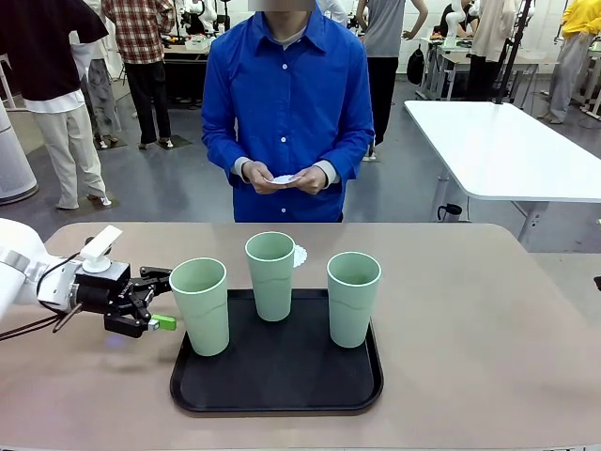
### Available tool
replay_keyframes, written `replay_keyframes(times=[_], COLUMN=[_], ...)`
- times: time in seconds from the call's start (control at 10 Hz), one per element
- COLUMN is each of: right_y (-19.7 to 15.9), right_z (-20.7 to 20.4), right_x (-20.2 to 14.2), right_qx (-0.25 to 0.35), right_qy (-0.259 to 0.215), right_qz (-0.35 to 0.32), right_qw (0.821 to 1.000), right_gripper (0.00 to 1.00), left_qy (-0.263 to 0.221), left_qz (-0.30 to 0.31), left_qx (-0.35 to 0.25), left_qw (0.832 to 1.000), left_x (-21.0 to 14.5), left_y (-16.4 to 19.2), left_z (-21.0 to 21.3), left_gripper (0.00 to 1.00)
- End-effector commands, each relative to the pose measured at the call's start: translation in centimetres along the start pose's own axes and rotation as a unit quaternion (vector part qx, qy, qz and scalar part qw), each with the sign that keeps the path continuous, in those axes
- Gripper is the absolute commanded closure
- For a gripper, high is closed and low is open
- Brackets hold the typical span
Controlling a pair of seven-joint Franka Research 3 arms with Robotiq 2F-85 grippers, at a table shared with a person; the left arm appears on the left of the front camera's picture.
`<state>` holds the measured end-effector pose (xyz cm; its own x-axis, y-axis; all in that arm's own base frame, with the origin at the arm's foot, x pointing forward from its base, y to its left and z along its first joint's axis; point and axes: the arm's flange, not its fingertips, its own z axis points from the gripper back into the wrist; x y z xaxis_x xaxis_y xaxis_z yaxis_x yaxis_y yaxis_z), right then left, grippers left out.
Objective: Place coasters on the table and set cups on them.
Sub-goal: Pick up one Reusable plastic cup and place it on a coaster set by the human.
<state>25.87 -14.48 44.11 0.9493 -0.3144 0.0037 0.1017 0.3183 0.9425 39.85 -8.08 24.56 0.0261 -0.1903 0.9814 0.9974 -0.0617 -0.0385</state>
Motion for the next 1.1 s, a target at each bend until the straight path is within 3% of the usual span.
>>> replay_keyframes(times=[0.0,1.0], right_y=[0.1,0.1], right_z=[0.0,0.0], right_x=[0.2,0.2], right_qx=[0.009,0.009], right_qy=[-0.002,-0.002], right_qz=[0.001,0.001], right_qw=[1.0,1.0], right_gripper=[0.0,0.0], left_qy=[-0.011,-0.008], left_qz=[-0.023,-0.041], left_qx=[0.0,-0.052], left_qw=[1.0,0.998], left_x=[-0.9,-1.6], left_y=[0.1,0.3], left_z=[-0.6,-4.4], left_gripper=[0.0,0.0])
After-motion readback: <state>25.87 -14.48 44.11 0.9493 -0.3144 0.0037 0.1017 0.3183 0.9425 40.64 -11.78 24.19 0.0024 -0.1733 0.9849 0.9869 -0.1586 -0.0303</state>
